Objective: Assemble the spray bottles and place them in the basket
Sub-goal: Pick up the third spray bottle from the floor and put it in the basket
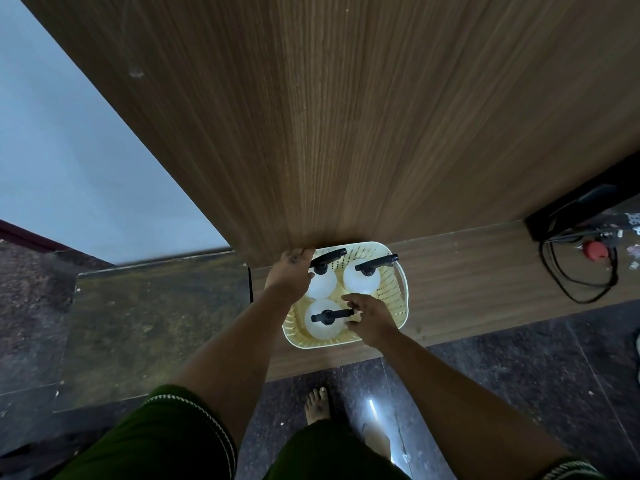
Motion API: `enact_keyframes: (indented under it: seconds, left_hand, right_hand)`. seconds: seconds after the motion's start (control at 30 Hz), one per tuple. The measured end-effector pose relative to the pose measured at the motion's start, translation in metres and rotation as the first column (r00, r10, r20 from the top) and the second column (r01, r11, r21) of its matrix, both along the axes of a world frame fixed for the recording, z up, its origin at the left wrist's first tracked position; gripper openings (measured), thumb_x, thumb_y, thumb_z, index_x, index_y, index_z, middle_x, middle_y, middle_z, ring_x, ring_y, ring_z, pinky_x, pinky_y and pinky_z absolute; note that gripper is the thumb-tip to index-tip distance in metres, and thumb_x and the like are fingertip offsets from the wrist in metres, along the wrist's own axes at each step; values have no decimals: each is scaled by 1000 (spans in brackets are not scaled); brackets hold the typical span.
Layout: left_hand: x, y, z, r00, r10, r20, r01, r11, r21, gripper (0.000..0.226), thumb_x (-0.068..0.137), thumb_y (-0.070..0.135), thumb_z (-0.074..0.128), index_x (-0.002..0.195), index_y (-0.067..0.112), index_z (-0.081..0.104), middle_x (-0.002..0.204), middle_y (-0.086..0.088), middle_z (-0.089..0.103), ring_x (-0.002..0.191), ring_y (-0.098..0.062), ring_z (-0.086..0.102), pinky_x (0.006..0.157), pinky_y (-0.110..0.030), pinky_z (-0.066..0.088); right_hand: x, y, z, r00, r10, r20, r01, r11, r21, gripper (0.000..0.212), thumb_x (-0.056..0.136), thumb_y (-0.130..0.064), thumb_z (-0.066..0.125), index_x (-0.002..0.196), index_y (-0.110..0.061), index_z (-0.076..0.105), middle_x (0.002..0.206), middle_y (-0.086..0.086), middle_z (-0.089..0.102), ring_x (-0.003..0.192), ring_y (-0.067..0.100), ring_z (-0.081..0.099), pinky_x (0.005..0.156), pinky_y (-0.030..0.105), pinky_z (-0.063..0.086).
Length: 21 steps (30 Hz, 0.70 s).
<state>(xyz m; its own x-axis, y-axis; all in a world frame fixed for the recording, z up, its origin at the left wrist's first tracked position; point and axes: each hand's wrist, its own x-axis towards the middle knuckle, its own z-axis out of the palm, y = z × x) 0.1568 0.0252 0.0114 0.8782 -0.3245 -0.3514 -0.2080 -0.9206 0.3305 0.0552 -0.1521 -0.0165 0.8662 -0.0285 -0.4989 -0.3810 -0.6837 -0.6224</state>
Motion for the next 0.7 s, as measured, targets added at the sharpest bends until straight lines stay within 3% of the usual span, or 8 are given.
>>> enact_keyframes:
  seconds: [0.1, 0.23, 0.37, 0.5, 0.6, 0.7]
  left_hand:
    - [-8, 4, 0, 998, 11, 64, -12, 1000, 14, 60, 94, 34, 52, 146, 17, 29, 148, -4, 37, 136, -27, 32, 102, -42, 40]
    - [-29, 3, -1, 994, 42, 99, -35, 996, -77, 62, 93, 43, 50, 145, 15, 31, 148, -5, 37, 136, -27, 33, 105, -40, 39]
    - [-56, -4, -2, 972, 27, 232, 2, 992, -127, 62, 93, 49, 43, 139, 9, 42, 140, -12, 49, 131, -31, 43, 109, -45, 38]
    - [-86, -22, 5, 900, 18, 435, 45, 990, -134, 50, 94, 46, 43, 131, 13, 50, 132, -5, 56, 126, -26, 50, 117, -49, 19]
    - [-115, -43, 8, 894, 30, 447, 51, 985, -168, 47, 91, 43, 49, 127, 13, 52, 132, -7, 55, 126, -27, 47, 116, -55, 15]
    - [-150, -67, 7, 876, -61, 478, 162, 972, -173, 47, 88, 41, 52, 125, 12, 52, 132, -11, 54, 126, -27, 40, 113, -58, 18]
  right_hand:
    - [-2, -8, 5, 999, -33, -11, 33, 999, -9, 63, 73, -5, 76, 131, -19, 53, 126, 9, 61, 117, 18, 58, 92, 23, 46]
    - [-5, -21, 15, 997, -77, 20, 78, 996, -36, 63, 76, -4, 71, 133, -18, 50, 127, 10, 59, 117, 19, 57, 88, 19, 43]
    - [-16, -33, 21, 987, -143, 74, 148, 987, -69, 55, 80, -7, 67, 131, -18, 51, 127, 10, 57, 115, 22, 58, 92, 27, 48]
    - [-41, -49, 24, 952, -238, 191, 261, 960, -105, 41, 82, -9, 61, 121, -17, 55, 122, 8, 56, 105, 26, 60, 87, 35, 53]
    - [-71, -65, 23, 919, -298, 257, 330, 940, -90, 38, 80, -5, 58, 117, -13, 56, 119, 10, 55, 101, 28, 57, 86, 36, 51]
    - [-112, -83, 16, 902, -350, 254, 380, 922, -79, 35, 78, -4, 59, 112, -10, 58, 117, 12, 55, 98, 32, 58, 82, 37, 52]
